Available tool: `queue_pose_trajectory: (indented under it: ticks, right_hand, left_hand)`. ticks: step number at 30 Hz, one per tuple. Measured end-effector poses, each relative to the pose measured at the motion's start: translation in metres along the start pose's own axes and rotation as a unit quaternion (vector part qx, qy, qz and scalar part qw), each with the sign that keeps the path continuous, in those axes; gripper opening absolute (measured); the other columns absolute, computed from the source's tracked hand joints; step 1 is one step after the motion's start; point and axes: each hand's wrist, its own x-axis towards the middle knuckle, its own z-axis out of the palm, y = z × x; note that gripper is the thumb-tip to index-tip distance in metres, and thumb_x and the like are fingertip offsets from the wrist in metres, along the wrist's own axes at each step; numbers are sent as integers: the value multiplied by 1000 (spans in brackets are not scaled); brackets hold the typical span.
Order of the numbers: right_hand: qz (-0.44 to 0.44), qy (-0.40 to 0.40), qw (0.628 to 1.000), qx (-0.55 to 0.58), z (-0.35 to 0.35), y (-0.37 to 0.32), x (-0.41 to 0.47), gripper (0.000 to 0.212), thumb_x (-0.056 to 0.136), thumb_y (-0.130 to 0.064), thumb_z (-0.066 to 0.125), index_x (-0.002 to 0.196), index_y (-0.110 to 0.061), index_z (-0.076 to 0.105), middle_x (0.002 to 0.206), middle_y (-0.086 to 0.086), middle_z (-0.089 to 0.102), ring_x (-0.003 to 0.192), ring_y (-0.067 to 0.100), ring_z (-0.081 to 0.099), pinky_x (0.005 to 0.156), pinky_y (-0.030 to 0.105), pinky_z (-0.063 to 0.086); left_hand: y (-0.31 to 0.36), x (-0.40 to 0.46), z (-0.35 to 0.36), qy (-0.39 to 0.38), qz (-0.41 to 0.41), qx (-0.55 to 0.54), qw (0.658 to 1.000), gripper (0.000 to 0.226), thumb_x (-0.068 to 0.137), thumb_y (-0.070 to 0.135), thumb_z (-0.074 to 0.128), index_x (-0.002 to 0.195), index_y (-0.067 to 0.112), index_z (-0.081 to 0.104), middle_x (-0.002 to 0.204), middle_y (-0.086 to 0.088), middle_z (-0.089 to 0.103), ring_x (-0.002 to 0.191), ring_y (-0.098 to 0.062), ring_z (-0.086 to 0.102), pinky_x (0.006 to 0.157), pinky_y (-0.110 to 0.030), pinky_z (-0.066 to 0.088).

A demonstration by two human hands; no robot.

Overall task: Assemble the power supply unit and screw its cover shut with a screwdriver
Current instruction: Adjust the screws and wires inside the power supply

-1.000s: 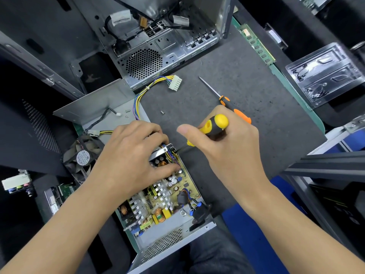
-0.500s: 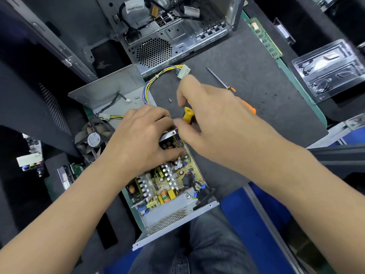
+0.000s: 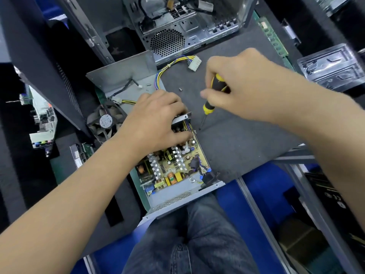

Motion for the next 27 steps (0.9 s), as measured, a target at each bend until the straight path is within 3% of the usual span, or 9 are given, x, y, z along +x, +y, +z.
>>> queue_pose_trajectory:
  ticks: [5, 8, 11, 13, 15, 17, 21, 24, 27]
  right_hand:
    - [125, 85, 987, 56, 0, 45, -25, 15, 89, -30, 66, 82, -20, 57, 60, -11, 61, 65, 8, 54, 58, 12, 38]
    - [255, 134, 937, 198, 19, 63, -54, 19, 83, -34, 72, 79, -21, 59, 60, -15, 66, 65, 5, 61, 57, 8, 41]
    - [318, 144, 850, 395, 42, 66, -83, 30, 71, -42, 82, 77, -22, 60, 76, -2, 75, 72, 20, 70, 79, 40, 56]
    - [324, 138, 833, 427, 58, 64, -95, 28, 69, -36, 84, 71, -27, 58, 85, 0, 77, 77, 22, 73, 86, 50, 56]
    - [333, 157, 849, 379, 78, 60, -99, 30, 75, -25, 83, 72, -30, 54, 88, -9, 75, 79, 14, 72, 81, 44, 57]
    - [302, 154, 911, 235, 98, 55, -96, 29, 79, -24, 81, 81, -31, 53, 83, -12, 69, 81, 12, 65, 75, 38, 54]
    - [206, 177, 962, 18, 123, 42, -81, 28, 80, -30, 79, 99, -16, 64, 95, -1, 61, 87, 32, 52, 72, 44, 40]
    - [167, 226, 960, -8, 129, 25, -61, 28, 83, -36, 75, 102, -17, 70, 99, 6, 58, 87, 33, 48, 67, 43, 34]
    - [69, 169, 983, 11, 138, 10, -44, 19, 78, -3, 77, 95, -10, 74, 82, 7, 59, 75, 31, 53, 63, 41, 43]
  left_hand:
    - [-1, -1, -2, -2, -7, -21, 1000, 57, 76, 63, 70, 115, 21, 68, 116, 6, 63, 114, -23, 53, 94, -43, 38]
    - [0, -2, -3, -18, -21, -38, 999, 64, 76, 75, 54, 121, 30, 64, 120, 13, 60, 119, -16, 49, 97, -43, 34]
    - [1, 0, -5, -21, -31, -48, 998, 46, 84, 65, 56, 112, 30, 68, 116, 14, 59, 118, -16, 48, 96, -44, 31]
    - [1, -1, -4, -12, -13, -37, 999, 28, 89, 46, 66, 108, 26, 69, 115, 12, 60, 116, -19, 49, 92, -45, 32]
    - [-1, -2, -4, 2, 11, -37, 999, 19, 91, 32, 71, 106, 22, 73, 113, 8, 62, 113, -25, 51, 85, -48, 38]
    - [-4, -5, -3, 23, 36, -44, 998, 15, 90, 22, 74, 104, 16, 76, 112, 0, 64, 108, -32, 54, 79, -52, 45]
    - [-6, -12, 1, 61, 41, -76, 994, 18, 94, 20, 69, 110, 16, 77, 102, -5, 55, 88, -26, 47, 70, -45, 48]
    - [-5, -17, 1, 49, 33, -80, 995, 22, 93, 16, 70, 114, 17, 74, 94, -3, 54, 66, -21, 49, 56, -40, 51]
    - [-2, -19, -2, 42, 23, -52, 998, 22, 89, 21, 66, 110, 17, 72, 97, -6, 54, 62, -26, 56, 51, -42, 53]
